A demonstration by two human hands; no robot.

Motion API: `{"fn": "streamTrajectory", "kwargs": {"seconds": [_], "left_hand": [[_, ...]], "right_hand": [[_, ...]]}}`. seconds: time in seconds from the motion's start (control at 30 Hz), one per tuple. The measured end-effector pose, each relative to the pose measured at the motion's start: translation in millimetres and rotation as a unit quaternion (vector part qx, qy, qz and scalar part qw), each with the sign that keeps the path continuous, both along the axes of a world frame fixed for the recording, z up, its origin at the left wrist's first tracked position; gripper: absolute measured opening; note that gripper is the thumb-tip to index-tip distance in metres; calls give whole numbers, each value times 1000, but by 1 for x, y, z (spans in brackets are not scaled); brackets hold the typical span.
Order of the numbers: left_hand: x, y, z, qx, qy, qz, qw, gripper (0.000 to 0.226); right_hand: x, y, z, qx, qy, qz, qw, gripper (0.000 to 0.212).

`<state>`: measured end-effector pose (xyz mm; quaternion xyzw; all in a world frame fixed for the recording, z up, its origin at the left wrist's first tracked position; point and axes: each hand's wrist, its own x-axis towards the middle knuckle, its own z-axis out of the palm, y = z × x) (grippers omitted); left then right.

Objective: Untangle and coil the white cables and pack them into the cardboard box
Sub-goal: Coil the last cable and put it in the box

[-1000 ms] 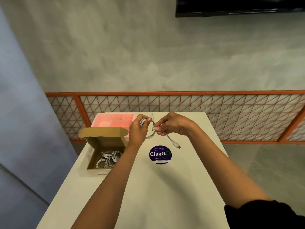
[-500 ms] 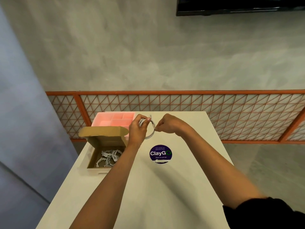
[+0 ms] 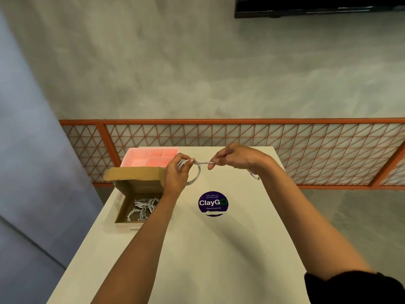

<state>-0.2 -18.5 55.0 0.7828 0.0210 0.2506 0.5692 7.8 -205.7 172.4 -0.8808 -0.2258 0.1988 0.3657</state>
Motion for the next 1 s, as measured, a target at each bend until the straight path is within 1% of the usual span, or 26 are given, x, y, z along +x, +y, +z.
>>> {"fn": "streamTrajectory", "kwargs": {"seconds": [0.1, 0.2, 0.27, 0.33, 0.43, 0.47, 0.6, 0.73, 0.87, 0.93, 1.0], "left_hand": [[-1, 0, -1, -6, 2, -5, 1000, 8], [-5, 1, 3, -35, 2, -28, 999, 9], [-10, 0, 9, -66, 5, -47, 997, 12], [-15, -1, 12, -105, 17, -70, 992, 18], [-17, 1, 12, -202, 40, -113, 972, 28], [-16, 2, 12, -208, 44, -130, 968, 30], [-17, 3, 16, -163, 60, -185, 967, 25], [-18, 6, 22, -157, 72, -219, 960, 20], [-16, 6, 26, -92, 93, -181, 975, 24], [-17, 3, 25, -96, 100, -161, 977, 25], [-18, 0, 25, -84, 84, -145, 982, 20]], "right_hand": [[1, -1, -1, 28, 9, -20, 999, 24], [5, -5, -5, 88, 27, -83, 992, 24], [8, -7, -8, 123, 34, -126, 984, 26], [10, -9, -11, 138, 39, -150, 978, 28], [16, -11, -16, 162, 52, -173, 970, 30], [18, -11, -17, 173, 58, -180, 967, 30], [22, -10, -22, 210, 77, -203, 953, 33], [23, -9, -25, 228, 79, -211, 947, 34], [21, -7, -26, 221, 55, -200, 953, 34], [22, -5, -26, 232, 55, -200, 950, 34], [24, -2, -27, 253, 68, -206, 943, 35]]}}
